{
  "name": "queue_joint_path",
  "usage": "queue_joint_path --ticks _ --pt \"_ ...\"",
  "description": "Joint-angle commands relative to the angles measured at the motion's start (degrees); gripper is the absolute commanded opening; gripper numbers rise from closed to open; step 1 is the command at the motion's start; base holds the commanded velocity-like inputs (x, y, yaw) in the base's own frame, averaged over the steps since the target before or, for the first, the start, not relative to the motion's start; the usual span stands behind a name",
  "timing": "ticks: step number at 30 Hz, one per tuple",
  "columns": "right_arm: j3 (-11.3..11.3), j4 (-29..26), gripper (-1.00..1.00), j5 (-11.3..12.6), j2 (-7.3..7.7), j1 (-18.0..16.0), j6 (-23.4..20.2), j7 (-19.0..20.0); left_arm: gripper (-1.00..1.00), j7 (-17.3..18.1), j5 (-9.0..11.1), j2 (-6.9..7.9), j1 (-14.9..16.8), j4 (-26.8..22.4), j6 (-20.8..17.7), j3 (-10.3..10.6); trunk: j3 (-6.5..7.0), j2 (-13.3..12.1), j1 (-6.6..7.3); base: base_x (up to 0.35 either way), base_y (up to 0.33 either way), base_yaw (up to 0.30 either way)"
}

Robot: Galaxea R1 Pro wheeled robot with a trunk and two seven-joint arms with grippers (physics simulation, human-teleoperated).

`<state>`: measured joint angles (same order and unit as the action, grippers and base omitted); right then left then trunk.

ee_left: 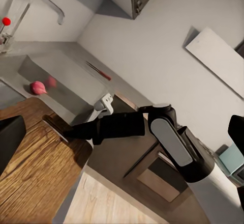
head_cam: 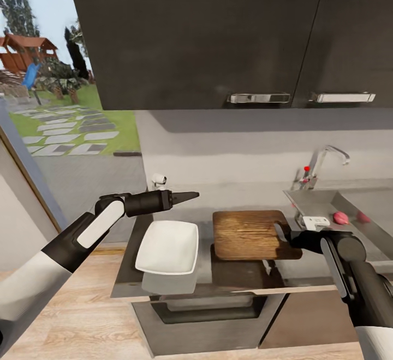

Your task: In the kitchen, take the Vidalia onion out of the sink, dice it on the chopping board with the paring knife, put the diced onion into the bowl on the countertop, then place both the paring knife and the chopping board into the sink.

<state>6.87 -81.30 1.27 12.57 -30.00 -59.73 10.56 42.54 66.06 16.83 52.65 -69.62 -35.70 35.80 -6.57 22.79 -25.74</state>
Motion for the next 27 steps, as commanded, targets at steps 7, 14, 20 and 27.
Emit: queue_joint_path --ticks 7,14,20,27 --pt "0.07 1.02 -1.00 0.36 0.14 -0.06 -0.27 -0.08 1.00 -0.16 1.08 0.01 0.09 1.10 -0.69 0.14 -0.13 0.13 -0.04 0.006 0.001 0.000" --pt "0.07 2.72 -1.00 0.24 0.22 -0.06 -0.27 -0.03 1.00 -0.17 2.01 0.04 0.09 1.70 -0.72 0.09 -0.13 0.13 -0.04 0.000 0.000 0.000" --pt "0.07 2.95 -1.00 0.15 0.14 -0.06 -0.27 -0.08 1.00 -0.12 2.13 0.05 0.09 1.76 -0.59 0.08 -0.13 0.13 -0.04 0.000 0.000 0.000" --pt "-0.01 2.99 -1.00 0.14 0.10 -0.06 -0.27 -0.10 1.00 -0.17 2.05 0.04 0.09 1.68 -0.18 0.14 -0.13 0.13 -0.04 0.000 0.021 0.000"
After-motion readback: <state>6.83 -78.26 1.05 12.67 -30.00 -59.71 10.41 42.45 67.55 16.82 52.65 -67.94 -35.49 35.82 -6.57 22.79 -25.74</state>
